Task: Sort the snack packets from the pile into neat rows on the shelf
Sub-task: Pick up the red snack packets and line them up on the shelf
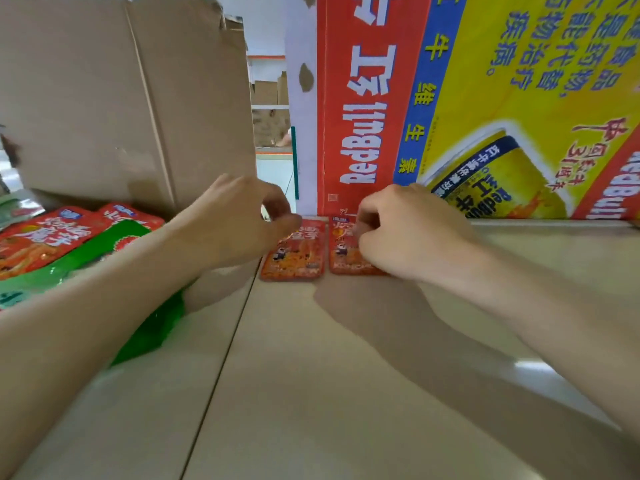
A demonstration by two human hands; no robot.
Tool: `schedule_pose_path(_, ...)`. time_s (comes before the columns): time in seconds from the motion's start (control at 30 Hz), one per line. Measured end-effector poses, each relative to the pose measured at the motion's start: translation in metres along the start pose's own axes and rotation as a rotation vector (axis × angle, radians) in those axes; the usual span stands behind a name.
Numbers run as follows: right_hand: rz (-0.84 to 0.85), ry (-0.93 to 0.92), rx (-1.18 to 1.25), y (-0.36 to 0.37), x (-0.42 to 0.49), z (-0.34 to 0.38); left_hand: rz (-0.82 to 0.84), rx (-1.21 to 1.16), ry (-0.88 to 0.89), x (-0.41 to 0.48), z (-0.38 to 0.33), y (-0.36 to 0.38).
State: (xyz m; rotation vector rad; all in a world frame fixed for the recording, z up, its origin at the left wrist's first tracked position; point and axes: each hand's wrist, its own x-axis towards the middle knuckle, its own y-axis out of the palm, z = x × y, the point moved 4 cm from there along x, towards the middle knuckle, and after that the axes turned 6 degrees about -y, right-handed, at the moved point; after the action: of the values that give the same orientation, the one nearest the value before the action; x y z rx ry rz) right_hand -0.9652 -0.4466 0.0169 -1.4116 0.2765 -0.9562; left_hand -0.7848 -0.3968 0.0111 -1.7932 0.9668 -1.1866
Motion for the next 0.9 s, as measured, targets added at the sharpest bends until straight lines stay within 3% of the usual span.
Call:
schedule_pose_path(0.1,0.037,-0.012,0.013,-0.006,0.002,-0.006,0.163,-0.013,0.118,-0.011,-0.010,-0.001)
schedule_pose_path(0.2,0.182,0.056,0.004,-0.007,0.004,-0.022,0.239,0.034,0.180,-0.017,-0.017,0.003)
schedule_pose_path(0.47,0.459,0.024,0.003,-0.005,0.003,-0.031,0.251,0.013,0.174,-0.029,-0.031,0.012)
schedule_pose_path(0.9,0.558,0.021,-0.218,-0.016,-0.002,-0.036,0.225,-0.056,0.293,-0.030,-0.043,0.027)
